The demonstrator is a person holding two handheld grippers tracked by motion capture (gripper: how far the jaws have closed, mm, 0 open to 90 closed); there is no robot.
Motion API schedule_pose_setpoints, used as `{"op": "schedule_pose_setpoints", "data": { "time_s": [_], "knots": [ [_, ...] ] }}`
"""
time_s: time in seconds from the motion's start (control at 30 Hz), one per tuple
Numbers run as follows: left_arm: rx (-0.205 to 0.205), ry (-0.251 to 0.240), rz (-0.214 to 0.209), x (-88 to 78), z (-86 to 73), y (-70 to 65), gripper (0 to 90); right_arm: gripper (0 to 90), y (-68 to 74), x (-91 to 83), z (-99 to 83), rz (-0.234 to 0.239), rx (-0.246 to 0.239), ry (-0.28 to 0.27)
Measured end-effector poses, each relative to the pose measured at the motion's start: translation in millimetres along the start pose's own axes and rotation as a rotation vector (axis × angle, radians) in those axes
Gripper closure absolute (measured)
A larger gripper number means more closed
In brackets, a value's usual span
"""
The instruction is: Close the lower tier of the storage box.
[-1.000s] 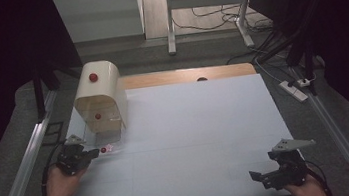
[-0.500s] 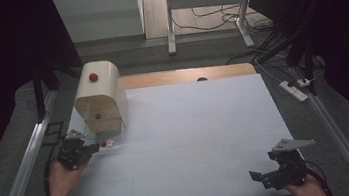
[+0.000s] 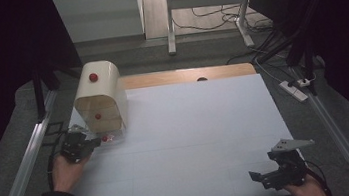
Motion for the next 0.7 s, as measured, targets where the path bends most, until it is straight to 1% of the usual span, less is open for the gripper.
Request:
{"op": "schedule_pose_setpoints", "data": {
  "time_s": [0.07, 0.7],
  "knots": [
    [0.0, -0.001, 0.006, 1.5, 1.9, 1.2, 88.9, 0.3, 0.0, 0.0, -0.1, 0.001, 0.0, 0.001],
    [-0.007, -0.012, 0.021, 10.8, 14.7, 9.0, 88.9, 0.2, -1.3, 0.0, -0.9, 0.002, 0.004, 0.002]
  ]
}}
Point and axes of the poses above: each handheld gripper's, and its own axes: x roughly forward along the jaws, z roughly out of its top, y roughly to its left, the point moved 10 cm from there along x, roughly forward along the jaws, and after that the axes turned 3 degrees about -y, right-handed, at the moved point
